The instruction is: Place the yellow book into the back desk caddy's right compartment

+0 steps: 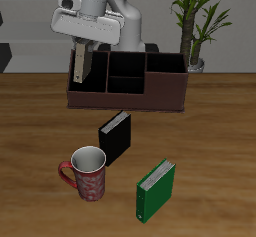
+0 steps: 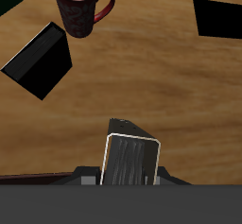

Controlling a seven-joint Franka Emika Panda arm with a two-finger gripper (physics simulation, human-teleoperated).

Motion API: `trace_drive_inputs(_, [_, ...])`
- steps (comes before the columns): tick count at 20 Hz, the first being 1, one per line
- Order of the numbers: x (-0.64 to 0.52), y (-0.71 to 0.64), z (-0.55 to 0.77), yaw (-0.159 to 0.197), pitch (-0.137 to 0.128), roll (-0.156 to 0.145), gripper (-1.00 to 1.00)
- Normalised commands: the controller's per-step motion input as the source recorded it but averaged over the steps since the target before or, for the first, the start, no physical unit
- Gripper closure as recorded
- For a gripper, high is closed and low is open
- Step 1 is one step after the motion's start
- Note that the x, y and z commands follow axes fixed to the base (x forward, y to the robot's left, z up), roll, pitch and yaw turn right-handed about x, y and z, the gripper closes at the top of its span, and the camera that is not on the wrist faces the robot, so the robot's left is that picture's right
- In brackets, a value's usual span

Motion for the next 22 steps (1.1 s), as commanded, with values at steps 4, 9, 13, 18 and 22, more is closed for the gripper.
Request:
trace_drive_inputs(4, [-0.51,0.29,0.46,-0.026,-0.023,-0.037,1.00])
trace_drive_inputs(9, [-0.43,0.32,0.34,0.010,-0.007,-0.024,1.00])
trace_drive_inputs(13, [-0.19,0.20,0.16,-0.008,0.012,-0.003,1.00])
trace_drive_inputs(18, [-0.27,0.40,0.14,0.009,-0.001,0.023,1.00])
trace_drive_inputs(22, [-0.21,0.34,0.10,0.016,-0.015,0.033,1.00])
